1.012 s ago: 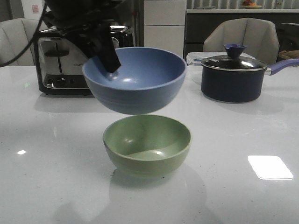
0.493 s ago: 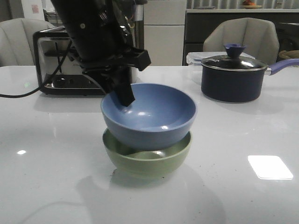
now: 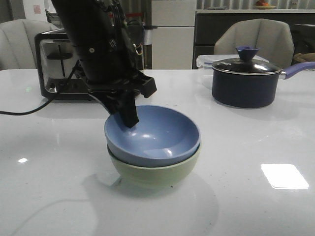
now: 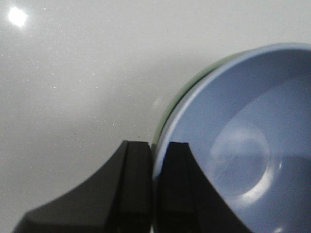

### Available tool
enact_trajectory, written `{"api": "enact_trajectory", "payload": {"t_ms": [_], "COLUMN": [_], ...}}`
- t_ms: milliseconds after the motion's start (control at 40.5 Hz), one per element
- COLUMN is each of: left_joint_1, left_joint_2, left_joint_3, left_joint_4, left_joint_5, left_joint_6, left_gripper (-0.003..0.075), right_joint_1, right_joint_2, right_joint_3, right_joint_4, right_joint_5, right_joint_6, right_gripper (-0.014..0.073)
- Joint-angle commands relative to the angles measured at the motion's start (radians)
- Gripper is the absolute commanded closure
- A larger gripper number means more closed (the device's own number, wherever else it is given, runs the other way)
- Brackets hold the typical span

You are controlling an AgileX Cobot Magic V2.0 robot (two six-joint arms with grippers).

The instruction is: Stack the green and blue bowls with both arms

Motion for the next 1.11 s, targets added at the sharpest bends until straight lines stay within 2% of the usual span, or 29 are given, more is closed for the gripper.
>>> {"api": "enact_trajectory", "payload": {"t_ms": [0, 148, 222, 395, 642, 1086], "left_joint_1": [-0.005, -0.005, -0.005, -0.005, -0.005, -0.007], "left_joint_2": [-0.049, -0.049, -0.049, -0.108, -0.320, -0.785], "left_joint_3": [-0.033, -0.033, -0.035, -0.035, -0.012, 0.275], "left_joint_4": [-0.021, -0.036, -0.036, -0.029, -0.026, -0.025], "left_joint_5": [-0.034, -0.032, -0.020, -0.016, 0.000, -0.006], "left_joint_6": [-0.003, -0.003, -0.003, -0.003, -0.003, -0.003], "left_gripper": [0.0544, 0.0318, 0.0249, 0.0243, 0.0243, 0.0243], "right_joint_1": [-0.001, -0.001, -0.001, -0.001, -0.001, -0.001], "right_joint_2": [0.000, 0.000, 0.000, 0.000, 0.000, 0.000], "right_joint_3": [-0.027, -0.027, -0.027, -0.027, -0.027, -0.027], "right_joint_4": [0.000, 0.000, 0.000, 0.000, 0.000, 0.000], "right_joint_5": [-0.061, -0.061, -0.061, -0.058, -0.054, -0.054], "right_joint_6": [-0.012, -0.012, -0.012, -0.012, -0.012, -0.012], "right_gripper": [0.0168, 0.0168, 0.0168, 0.0168, 0.0168, 0.0168]}}
